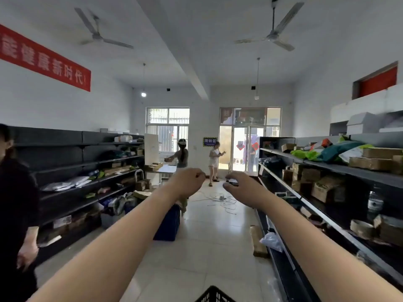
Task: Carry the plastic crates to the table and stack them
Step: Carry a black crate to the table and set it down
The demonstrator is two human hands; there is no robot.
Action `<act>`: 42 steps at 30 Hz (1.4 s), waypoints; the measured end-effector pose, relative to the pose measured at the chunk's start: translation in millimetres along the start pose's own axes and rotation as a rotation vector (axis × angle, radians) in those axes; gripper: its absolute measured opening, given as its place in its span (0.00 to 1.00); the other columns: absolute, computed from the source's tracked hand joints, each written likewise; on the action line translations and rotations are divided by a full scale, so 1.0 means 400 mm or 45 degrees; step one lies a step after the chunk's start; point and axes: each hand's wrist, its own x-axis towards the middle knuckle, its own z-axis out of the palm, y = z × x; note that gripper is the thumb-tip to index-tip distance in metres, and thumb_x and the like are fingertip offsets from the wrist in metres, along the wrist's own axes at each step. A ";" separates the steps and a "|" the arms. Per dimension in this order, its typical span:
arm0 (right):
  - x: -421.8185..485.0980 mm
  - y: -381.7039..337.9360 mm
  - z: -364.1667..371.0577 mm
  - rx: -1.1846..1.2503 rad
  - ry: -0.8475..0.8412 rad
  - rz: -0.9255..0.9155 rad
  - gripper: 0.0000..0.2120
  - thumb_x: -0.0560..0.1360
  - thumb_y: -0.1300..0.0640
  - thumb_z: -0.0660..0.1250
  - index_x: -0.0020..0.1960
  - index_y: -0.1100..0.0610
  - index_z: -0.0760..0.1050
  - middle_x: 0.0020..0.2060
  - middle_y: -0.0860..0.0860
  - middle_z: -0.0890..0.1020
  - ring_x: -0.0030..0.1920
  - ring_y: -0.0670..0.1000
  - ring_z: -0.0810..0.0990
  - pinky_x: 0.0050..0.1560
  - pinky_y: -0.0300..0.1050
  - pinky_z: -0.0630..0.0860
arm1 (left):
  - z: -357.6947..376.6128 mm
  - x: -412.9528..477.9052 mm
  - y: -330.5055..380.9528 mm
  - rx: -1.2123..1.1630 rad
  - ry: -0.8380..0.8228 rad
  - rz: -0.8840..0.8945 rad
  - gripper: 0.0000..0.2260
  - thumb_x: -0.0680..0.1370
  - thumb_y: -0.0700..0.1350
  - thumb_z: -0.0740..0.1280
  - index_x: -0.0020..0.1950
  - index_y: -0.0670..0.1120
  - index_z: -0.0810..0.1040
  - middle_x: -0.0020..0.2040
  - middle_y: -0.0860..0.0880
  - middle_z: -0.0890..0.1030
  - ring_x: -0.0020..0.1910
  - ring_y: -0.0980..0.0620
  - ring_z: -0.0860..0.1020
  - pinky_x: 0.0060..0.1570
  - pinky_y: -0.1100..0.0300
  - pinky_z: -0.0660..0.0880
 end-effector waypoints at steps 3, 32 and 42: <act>0.022 -0.019 0.058 0.031 -0.049 -0.009 0.25 0.77 0.42 0.60 0.71 0.52 0.67 0.74 0.53 0.65 0.69 0.54 0.71 0.65 0.49 0.68 | 0.006 -0.013 -0.056 0.026 -0.017 -0.072 0.19 0.81 0.49 0.52 0.65 0.45 0.76 0.63 0.45 0.78 0.60 0.45 0.76 0.63 0.48 0.71; 0.441 0.188 0.989 0.288 -0.282 0.656 0.27 0.74 0.38 0.61 0.67 0.51 0.70 0.54 0.52 0.78 0.59 0.55 0.77 0.62 0.51 0.72 | 0.463 0.324 -1.111 -0.067 -0.564 -0.217 0.18 0.81 0.53 0.56 0.65 0.47 0.76 0.63 0.47 0.78 0.61 0.47 0.75 0.58 0.55 0.69; 0.467 0.585 1.429 0.357 -0.303 1.088 0.21 0.74 0.40 0.63 0.62 0.52 0.73 0.49 0.50 0.78 0.50 0.53 0.78 0.52 0.47 0.74 | 1.011 0.493 -1.359 -0.128 -0.867 -0.328 0.17 0.82 0.47 0.54 0.68 0.45 0.73 0.67 0.44 0.77 0.66 0.44 0.73 0.63 0.56 0.67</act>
